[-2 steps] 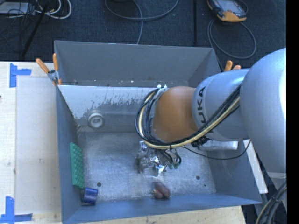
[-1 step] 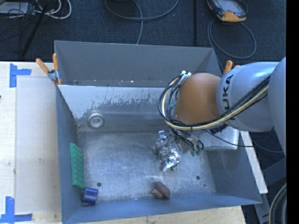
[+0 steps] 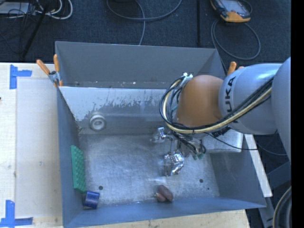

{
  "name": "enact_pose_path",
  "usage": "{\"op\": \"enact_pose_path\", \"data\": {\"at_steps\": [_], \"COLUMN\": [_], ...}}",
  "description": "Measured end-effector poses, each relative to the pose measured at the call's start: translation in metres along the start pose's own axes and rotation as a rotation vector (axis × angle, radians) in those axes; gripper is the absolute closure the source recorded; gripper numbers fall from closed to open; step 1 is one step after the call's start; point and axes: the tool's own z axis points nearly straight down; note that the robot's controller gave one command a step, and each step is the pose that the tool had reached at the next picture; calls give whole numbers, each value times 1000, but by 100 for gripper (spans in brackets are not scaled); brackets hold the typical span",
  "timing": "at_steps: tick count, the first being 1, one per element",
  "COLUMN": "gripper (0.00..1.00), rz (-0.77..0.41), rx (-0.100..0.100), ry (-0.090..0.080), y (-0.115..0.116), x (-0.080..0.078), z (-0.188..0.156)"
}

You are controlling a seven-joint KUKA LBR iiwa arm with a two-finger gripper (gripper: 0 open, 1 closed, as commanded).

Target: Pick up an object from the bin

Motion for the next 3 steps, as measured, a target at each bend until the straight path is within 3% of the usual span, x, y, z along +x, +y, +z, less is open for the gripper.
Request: {"op": "enact_pose_path", "data": {"at_steps": [1, 2, 3], "gripper": [0, 100, 100], "rz": [28, 26, 79], "rx": [1, 1, 3], "ry": [-5, -4, -10], "y": [-66, -64, -60], "x": [29, 29, -11], "z": [17, 16, -142]}}
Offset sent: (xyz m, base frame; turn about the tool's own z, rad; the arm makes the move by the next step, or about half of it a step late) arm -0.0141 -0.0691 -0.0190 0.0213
